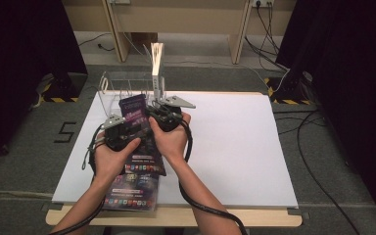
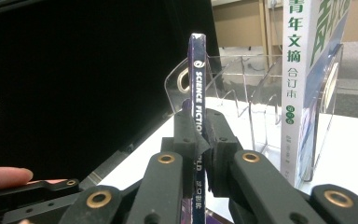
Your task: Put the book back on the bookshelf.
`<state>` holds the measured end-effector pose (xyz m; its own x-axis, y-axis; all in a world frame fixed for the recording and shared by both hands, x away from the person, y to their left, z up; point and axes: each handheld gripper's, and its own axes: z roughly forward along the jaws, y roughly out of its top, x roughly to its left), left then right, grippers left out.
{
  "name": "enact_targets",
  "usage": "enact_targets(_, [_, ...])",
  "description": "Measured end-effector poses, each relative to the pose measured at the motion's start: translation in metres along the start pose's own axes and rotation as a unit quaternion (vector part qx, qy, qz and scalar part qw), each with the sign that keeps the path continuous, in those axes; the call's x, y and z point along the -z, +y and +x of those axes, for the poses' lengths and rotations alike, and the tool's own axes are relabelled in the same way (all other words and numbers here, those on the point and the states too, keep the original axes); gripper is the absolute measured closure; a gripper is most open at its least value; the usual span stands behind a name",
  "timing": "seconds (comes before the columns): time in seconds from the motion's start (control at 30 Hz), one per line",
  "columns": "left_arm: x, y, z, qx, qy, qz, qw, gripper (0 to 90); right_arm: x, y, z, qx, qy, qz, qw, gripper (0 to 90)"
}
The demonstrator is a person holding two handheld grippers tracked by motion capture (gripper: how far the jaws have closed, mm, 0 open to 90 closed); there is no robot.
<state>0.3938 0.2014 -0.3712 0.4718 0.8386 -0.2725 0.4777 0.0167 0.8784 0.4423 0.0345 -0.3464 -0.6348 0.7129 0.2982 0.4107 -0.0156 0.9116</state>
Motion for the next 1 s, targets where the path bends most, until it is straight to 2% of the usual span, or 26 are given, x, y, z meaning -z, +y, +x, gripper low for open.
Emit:
enact_targets(0.1, [-0.004, 0.001, -0.003, -0.002, 0.012, -0.001, 0.9999, 37.4, -0.001, 0.000, 0.001, -0.001, -0.001, 0.003, 1.0000, 84.9])
enact_targets(0.3, [-0.012, 0.001, -0.004, 0.001, 0.023, 0.005, 0.9997, 36.3, -0.001, 0.002, 0.004, 0.008, -0.003, 0.010, 0.9999, 84.8])
enact_targets(0.53, [-0.018, 0.000, -0.008, -0.003, 0.039, 0.004, 0.9992, 36.5, -0.002, 0.002, 0.004, 0.005, -0.010, 0.011, 0.9999, 84.8])
enact_targets(0.7, [-0.020, -0.002, -0.013, -0.016, 0.054, -0.001, 0.9984, 36.9, -0.001, 0.003, 0.005, -0.001, -0.017, 0.016, 0.9997, 84.8])
enact_targets(0.8, [-0.017, -0.002, -0.012, -0.017, 0.051, -0.002, 0.9986, 39.3, 0.000, 0.004, 0.007, -0.005, -0.014, 0.018, 0.9997, 84.8])
enact_targets(0.9, [-0.010, -0.002, -0.010, -0.003, 0.037, -0.012, 0.9992, 43.9, 0.003, 0.006, 0.010, -0.001, -0.007, 0.011, 0.9999, 84.8])
enact_targets(1.0, [-0.003, -0.002, -0.009, 0.001, 0.037, -0.025, 0.9990, 49.8, 0.004, 0.009, 0.013, 0.000, 0.004, 0.005, 1.0000, 84.8])
